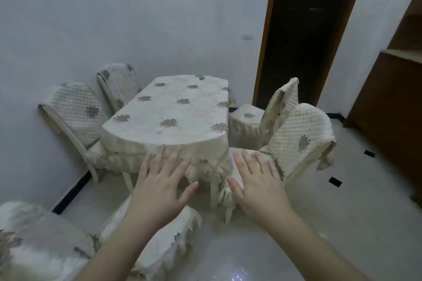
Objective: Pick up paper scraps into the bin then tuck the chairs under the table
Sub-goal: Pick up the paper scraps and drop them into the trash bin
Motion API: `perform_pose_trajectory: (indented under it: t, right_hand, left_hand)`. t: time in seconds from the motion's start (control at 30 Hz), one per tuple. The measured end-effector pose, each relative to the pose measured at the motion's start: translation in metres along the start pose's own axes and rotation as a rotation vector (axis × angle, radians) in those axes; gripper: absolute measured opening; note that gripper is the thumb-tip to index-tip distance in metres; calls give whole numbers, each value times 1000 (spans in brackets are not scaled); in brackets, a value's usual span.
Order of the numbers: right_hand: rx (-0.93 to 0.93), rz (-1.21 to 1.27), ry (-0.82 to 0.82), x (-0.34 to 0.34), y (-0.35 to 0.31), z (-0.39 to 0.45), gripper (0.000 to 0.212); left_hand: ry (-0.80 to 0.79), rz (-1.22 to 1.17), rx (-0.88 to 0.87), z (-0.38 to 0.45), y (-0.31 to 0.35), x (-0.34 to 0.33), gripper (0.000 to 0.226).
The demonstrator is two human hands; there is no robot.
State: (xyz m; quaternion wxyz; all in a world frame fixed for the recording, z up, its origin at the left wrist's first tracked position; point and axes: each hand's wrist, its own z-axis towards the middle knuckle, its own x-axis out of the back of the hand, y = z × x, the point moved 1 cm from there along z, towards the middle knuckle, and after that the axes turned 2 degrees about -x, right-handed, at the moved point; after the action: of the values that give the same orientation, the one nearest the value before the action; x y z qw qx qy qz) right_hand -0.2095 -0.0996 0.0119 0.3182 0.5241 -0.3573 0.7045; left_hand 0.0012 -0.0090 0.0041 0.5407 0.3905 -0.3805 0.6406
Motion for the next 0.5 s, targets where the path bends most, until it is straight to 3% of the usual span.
perform_pose_trajectory:
  t: [0.23, 0.5]
  right_hand:
    - [37, -33, 30, -34, 30, 78, 79]
    - [34, 2, -27, -71, 102, 175, 77]
  left_hand:
    - [-59, 15, 101, 64, -21, -60, 64]
    - [-147, -2, 217, 159, 1, -132, 64]
